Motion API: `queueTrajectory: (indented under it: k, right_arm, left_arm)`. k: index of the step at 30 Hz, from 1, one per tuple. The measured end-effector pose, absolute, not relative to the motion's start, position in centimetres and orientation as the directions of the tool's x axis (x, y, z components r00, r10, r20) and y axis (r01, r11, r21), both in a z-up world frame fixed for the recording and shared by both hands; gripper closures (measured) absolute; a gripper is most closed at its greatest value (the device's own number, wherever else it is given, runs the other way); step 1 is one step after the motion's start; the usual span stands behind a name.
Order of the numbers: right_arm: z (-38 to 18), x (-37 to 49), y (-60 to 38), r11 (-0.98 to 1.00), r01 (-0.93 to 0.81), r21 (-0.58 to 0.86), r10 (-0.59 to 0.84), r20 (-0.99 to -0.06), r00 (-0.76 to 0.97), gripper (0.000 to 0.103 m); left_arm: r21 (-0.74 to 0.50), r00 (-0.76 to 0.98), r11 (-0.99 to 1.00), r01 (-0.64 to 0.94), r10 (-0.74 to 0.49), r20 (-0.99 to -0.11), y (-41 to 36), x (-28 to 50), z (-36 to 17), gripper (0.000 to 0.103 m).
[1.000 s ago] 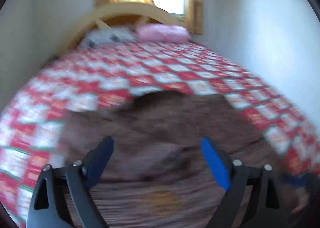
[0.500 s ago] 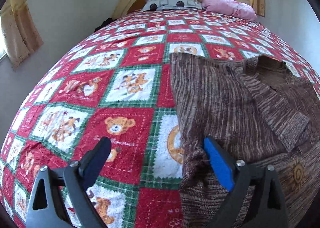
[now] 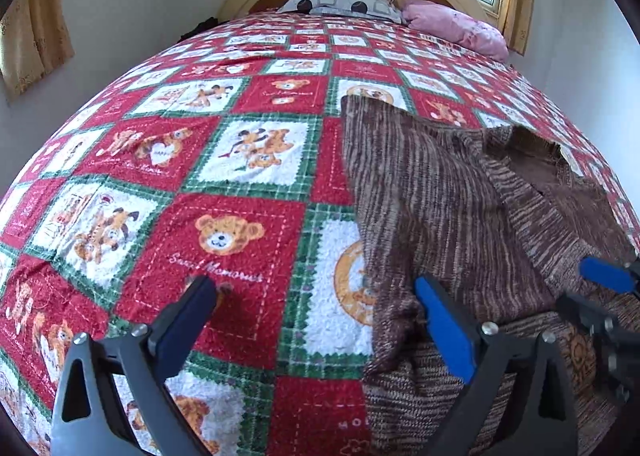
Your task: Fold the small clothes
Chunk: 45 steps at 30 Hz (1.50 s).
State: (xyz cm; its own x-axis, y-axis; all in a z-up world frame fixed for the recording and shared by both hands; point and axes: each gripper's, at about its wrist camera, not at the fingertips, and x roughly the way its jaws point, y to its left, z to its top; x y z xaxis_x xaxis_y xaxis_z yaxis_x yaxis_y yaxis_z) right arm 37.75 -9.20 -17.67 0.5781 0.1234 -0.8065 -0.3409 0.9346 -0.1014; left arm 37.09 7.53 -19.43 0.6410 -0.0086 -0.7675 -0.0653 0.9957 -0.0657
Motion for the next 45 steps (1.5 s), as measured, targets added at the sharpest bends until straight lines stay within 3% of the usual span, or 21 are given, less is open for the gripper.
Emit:
queueTrajectory:
  k: [2,10,11,14,18,20,22,24,25,27,41,43,44,45]
  right_arm:
    - [-17.1,38.2,-10.1,0.947,-0.311,-0.082,0.125,-0.798,0.59,0.094]
    - [-15.0,42.1,-17.0,0.981,-0.009,-0.192,-0.136,-0.729,0.671,0.094]
    - [-15.1,42.5,-17.8,0.983,0.0,-0.183,-0.138,-0.74,0.658,0.089]
    - [-15.3,41.9,-19.9,0.999,-0.05,-0.016,0.019,-0.779,0.627,0.039]
    - [-16.1,39.8,-20.5,0.981,-0.092,0.171,0.193,-0.794,0.577,0.038]
    - [-16.7,39.0,-19.7,0.973,-0.124,0.194,0.23,-0.798,0.557,0.038]
    - [-17.6,38.3,-18.4,0.979,-0.149,0.137,0.198,-0.814,0.547,0.044]
    - [-18.1,38.0,-17.8,0.98,-0.162,0.112,0.184,-0.819,0.544,0.076]
    - [-18.2,37.9,-17.9,0.982,-0.157,0.107,0.177,-0.818,0.548,0.082]
    - [-18.3,37.9,-18.2,0.983,-0.151,0.108,0.175,-0.815,0.552,0.103]
    - [-17.1,35.7,-19.6,0.982,-0.18,0.052,0.154,-0.771,0.618,0.102]
    - [-16.3,35.9,-18.9,0.982,-0.186,0.04,0.151,-0.759,0.633,0.072]
    - [-16.1,36.1,-18.7,0.979,-0.196,0.057,0.17,-0.757,0.631,0.032]
    - [-15.9,36.3,-18.5,0.977,-0.197,0.084,0.192,-0.75,0.633,0.023]
  left_arm:
    - [-0.064,0.64,0.996,-0.065,-0.007,-0.768,7.5,37.1,-19.4,0.001]
    - [-0.055,0.641,0.996,-0.064,-0.001,-0.768,7.4,37.1,-19.5,0.001]
    - [-0.055,0.641,0.996,-0.064,-0.001,-0.768,7.5,37.1,-19.5,0.001]
    - [-0.056,0.641,0.996,-0.064,-0.002,-0.767,7.4,37.2,-19.5,0.0]
    - [-0.058,0.642,0.996,-0.063,-0.004,-0.767,7.5,37.3,-19.5,0.0]
    - [-0.061,0.643,0.996,-0.063,-0.006,-0.766,7.6,37.3,-19.5,0.0]
    - [-0.062,0.644,0.996,-0.063,-0.007,-0.765,7.7,37.3,-19.4,0.0]
    - [-0.062,0.644,0.996,-0.063,-0.007,-0.765,7.6,37.3,-19.4,0.0]
    - [-0.062,0.644,0.996,-0.063,-0.007,-0.765,7.7,37.3,-19.4,0.0]
    - [-0.061,0.644,0.996,-0.062,-0.007,-0.765,7.6,37.3,-19.4,0.0]
    - [-0.052,0.644,0.997,-0.056,-0.004,-0.765,7.3,36.7,-19.3,0.0]
    - [-0.054,0.643,0.997,-0.057,-0.005,-0.766,7.3,36.8,-19.3,0.0]
    - [-0.053,0.643,0.997,-0.057,-0.004,-0.766,7.3,36.8,-19.3,0.0]
    - [-0.053,0.642,0.997,-0.057,-0.004,-0.766,7.3,36.8,-19.3,0.0]
